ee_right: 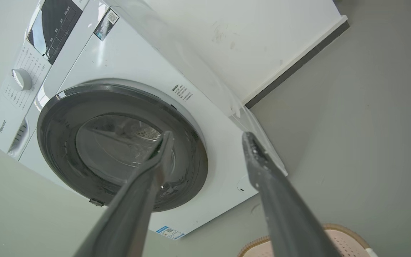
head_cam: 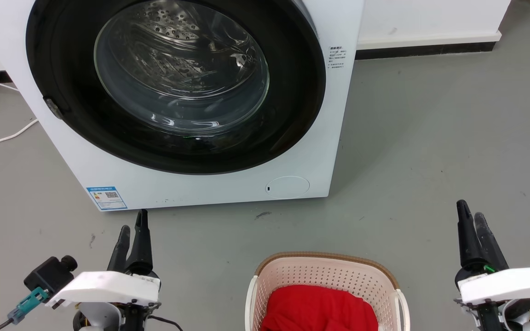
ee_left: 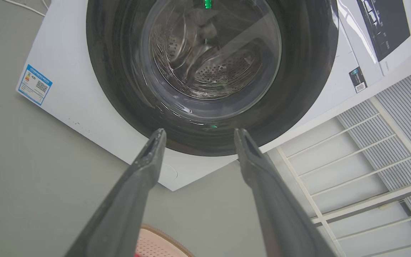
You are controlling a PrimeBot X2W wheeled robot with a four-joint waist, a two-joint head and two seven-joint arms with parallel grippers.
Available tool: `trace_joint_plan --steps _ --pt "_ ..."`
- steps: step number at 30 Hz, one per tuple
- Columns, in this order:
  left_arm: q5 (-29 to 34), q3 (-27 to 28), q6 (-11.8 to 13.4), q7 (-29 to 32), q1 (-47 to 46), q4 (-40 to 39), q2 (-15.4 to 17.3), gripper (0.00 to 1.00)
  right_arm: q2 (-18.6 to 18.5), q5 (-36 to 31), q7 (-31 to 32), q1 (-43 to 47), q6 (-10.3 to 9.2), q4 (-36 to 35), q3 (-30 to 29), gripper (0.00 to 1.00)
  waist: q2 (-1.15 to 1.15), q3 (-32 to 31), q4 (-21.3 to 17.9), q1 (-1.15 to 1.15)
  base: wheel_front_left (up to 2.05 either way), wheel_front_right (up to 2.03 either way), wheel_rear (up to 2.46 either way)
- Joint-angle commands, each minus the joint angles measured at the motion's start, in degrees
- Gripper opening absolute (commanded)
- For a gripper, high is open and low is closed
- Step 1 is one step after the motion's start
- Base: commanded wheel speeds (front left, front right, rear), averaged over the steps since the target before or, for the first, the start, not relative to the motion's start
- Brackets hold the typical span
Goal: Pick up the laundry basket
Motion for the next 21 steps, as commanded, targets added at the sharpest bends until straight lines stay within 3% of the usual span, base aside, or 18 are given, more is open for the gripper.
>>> trace_joint_plan --steps 1,21 --pt "2.0 -0.2 0.2 -0.6 -0.2 -1.1 0.2 1.0 -0.3 -2.2 -0.6 0.0 0.01 -1.3 0.3 1.0 0.0 0.0 0.0 0.0 0.0 0.0 0.0" --pt "17.3 -1.9 0.1 -4.1 0.6 -0.6 0.3 1.0 -0.3 -19.4 -4.1 1.7 0.01 -2.5 1.4 1.0 0.0 0.3 0.1 0.0 0.0 0.0 0.0"
